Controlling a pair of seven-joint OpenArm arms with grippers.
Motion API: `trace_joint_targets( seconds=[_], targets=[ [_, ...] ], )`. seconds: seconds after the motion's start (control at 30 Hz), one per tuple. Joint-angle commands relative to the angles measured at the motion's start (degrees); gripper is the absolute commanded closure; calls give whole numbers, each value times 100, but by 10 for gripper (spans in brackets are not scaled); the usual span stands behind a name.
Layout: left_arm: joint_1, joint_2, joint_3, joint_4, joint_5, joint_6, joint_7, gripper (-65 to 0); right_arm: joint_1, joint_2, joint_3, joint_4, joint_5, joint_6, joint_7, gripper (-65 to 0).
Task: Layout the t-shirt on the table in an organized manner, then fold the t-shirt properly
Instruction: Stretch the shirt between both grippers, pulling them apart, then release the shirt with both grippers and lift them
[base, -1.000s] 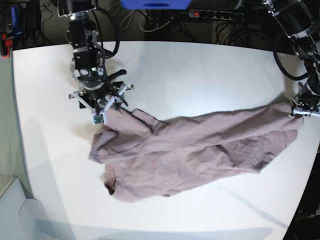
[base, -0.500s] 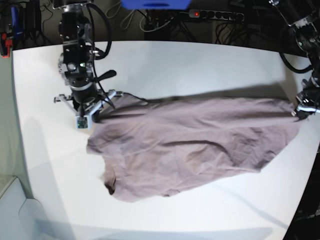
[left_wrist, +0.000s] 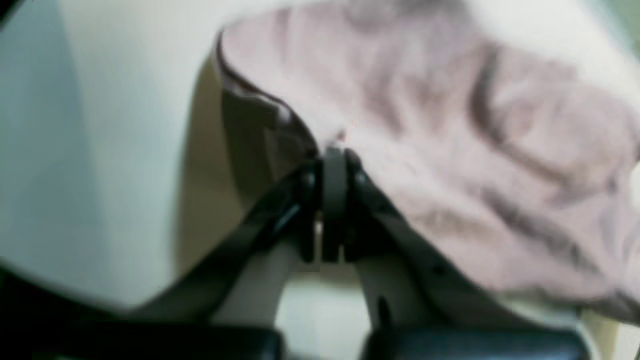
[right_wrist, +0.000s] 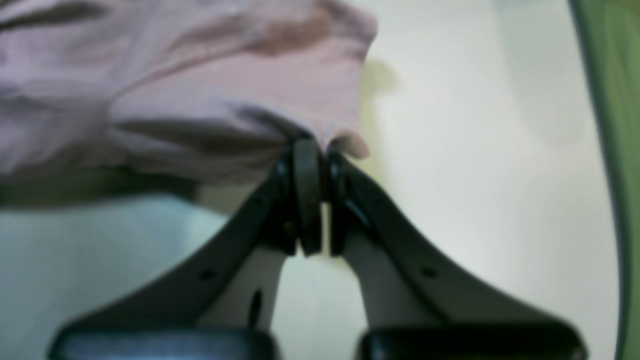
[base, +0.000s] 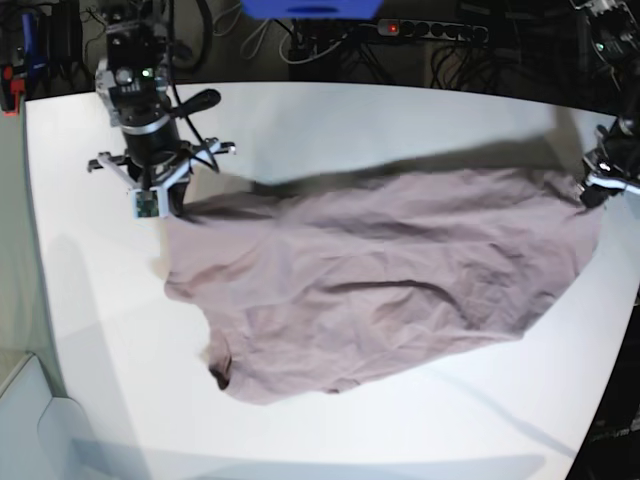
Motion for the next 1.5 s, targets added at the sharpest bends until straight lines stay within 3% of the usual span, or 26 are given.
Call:
trace_joint_targets(
  seconds=[0.0, 0.13, 0.3, 0.7, 0.83, 0.93, 1.03, 1.1, 1.2, 1.33, 1.47],
  targets=[
    [10, -101, -27, 41, -71, -20, -12, -2, -7, 140, 21, 105, -5, -1, 172, 0],
    [177, 31, -36, -118, -36, -20, 428, -2, -288, 615, 21, 87, -5, -1, 172, 0],
    [424, 92, -27, -56, -62, -20, 903, -2, -534, 896, 30, 87, -5, -1, 180, 0],
    [512, -119, -45, -12, -71, -20, 2019, -5, -596, 844, 30, 78, -5, -10, 163, 0],
    [652, -119, -27, 331, -80, -29, 2090, -15, -569, 817, 30, 78, 22, -10, -206, 0],
    [723, -101, -18, 665, -88, -29, 2090, -101, -517, 685, 30, 78, 4, -10, -620, 0],
    [863, -119, 105, 920, -88, -29, 2098, -260, -402, 624, 30, 78, 22, -10, -962, -3],
    [881, -119, 113, 1113, -88, -29, 2098, -400, -402, 615, 30, 78, 22, -10, -1121, -51],
    [890, -92, 105, 1254, -88, -29, 2134, -529, -402, 641, 30, 78, 4, -10, -1121, -141],
    [837, -75, 105, 1263, -88, -29, 2072, -540, -429, 633, 232, 78, 4, -10, -1129, -228],
    [538, -66, 105, 1219, -71, -29, 2019, -540, -394, 474, 883, 78, -5, -1, -1147, -252]
  ],
)
